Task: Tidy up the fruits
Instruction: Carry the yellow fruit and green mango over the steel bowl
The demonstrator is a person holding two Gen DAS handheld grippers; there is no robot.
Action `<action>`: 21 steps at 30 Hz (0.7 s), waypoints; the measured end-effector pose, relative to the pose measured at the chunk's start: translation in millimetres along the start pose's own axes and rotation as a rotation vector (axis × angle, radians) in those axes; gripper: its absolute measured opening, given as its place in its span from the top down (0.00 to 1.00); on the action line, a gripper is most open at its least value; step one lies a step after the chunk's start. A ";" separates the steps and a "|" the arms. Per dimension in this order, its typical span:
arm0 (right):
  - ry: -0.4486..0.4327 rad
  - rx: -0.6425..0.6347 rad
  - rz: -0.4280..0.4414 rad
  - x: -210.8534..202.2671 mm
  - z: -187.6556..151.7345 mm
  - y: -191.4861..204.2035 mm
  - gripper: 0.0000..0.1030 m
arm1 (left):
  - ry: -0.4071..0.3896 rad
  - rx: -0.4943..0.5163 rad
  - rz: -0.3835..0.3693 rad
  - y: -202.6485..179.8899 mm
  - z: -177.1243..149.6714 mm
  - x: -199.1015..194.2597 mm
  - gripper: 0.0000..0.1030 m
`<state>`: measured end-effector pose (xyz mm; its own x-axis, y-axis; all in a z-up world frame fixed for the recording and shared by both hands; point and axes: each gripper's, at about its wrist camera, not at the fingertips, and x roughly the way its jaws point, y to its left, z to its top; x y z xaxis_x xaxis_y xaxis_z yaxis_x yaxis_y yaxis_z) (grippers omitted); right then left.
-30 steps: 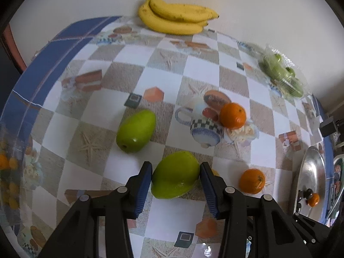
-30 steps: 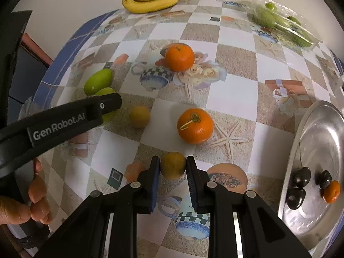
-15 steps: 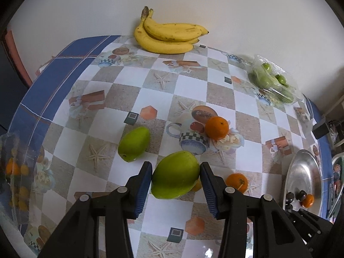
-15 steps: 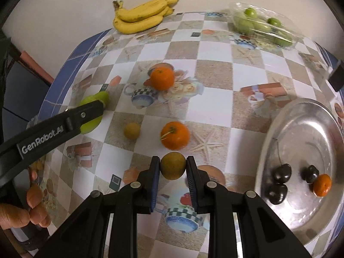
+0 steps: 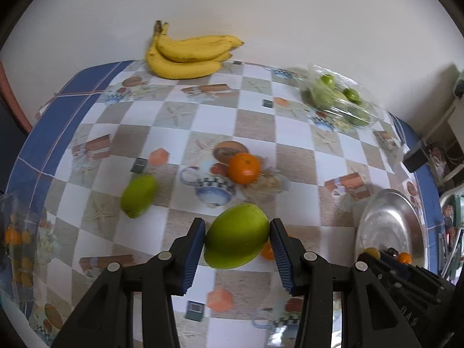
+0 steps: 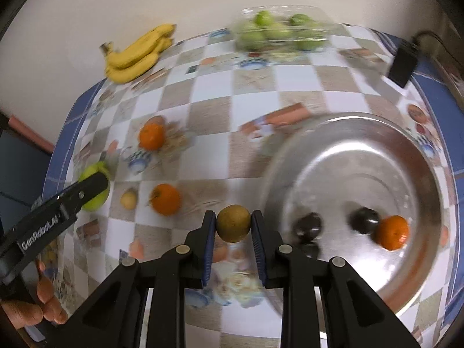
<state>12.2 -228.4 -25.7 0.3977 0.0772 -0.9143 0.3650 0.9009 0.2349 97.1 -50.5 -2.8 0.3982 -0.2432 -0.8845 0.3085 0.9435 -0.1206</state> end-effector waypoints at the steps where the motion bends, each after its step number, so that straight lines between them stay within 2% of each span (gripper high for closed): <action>1: -0.003 0.013 -0.001 -2.0 0.0 -5.3 0.75 | 0.000 0.005 -0.002 -4.4 -0.5 0.1 0.53; 8: -0.025 0.097 -0.026 -13.9 1.1 -41.1 0.75 | 0.003 0.076 -0.030 -46.7 -6.3 -0.6 0.53; 21: -0.050 0.168 -0.056 -26.5 2.0 -83.4 0.75 | 0.011 0.217 -0.088 -119.6 -19.6 3.0 0.53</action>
<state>-27.1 -306.4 -20.4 0.4127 0.0039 -0.9108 0.5214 0.8189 0.2398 44.5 -159.7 0.2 0.3524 -0.3187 -0.8799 0.5208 0.8480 -0.0986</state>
